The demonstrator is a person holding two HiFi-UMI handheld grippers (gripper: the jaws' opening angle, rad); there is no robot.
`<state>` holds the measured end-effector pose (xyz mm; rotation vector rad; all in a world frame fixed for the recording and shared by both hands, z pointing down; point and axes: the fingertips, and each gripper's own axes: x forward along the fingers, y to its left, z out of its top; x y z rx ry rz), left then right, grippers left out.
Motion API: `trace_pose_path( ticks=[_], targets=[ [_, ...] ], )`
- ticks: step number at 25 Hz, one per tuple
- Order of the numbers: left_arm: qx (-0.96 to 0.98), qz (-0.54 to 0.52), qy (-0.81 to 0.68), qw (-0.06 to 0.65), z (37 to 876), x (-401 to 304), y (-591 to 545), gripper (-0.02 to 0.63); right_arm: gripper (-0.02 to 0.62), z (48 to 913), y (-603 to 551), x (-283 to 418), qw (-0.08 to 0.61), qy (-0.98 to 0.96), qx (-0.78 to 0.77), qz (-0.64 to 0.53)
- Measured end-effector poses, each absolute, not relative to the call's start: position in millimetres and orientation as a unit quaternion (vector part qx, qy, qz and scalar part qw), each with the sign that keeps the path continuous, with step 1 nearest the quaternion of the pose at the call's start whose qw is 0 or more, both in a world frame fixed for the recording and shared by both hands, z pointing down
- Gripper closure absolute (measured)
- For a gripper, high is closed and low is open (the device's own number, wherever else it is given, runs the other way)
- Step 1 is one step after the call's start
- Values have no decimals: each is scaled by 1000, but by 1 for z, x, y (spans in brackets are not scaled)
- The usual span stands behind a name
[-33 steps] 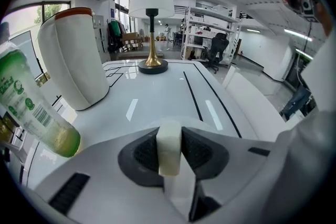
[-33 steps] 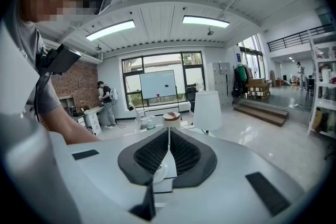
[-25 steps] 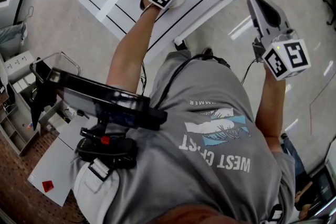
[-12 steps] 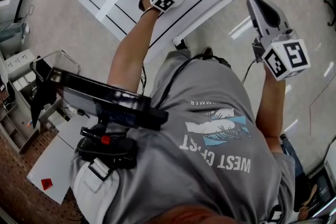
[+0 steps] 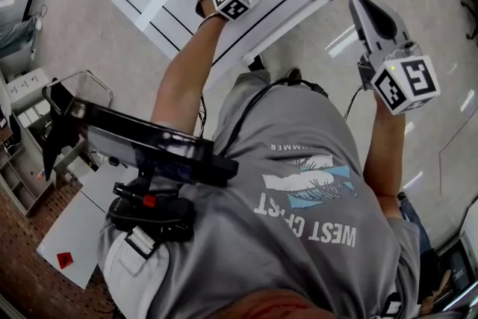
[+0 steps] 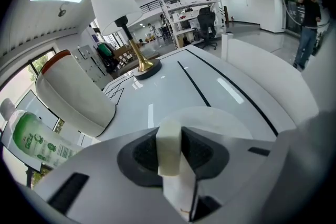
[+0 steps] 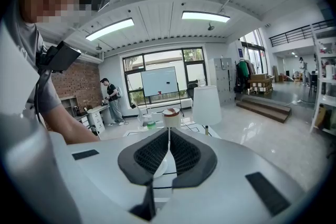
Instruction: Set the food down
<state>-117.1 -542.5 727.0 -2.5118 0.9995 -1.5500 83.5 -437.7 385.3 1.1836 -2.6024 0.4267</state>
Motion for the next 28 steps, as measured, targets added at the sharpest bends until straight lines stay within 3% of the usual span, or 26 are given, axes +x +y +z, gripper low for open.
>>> trace_pose_path(
  ticks=[28],
  targets=[
    [-809, -505, 299, 21, 711, -92, -484, 500, 588, 386, -377, 108, 123, -896, 400, 146]
  ],
)
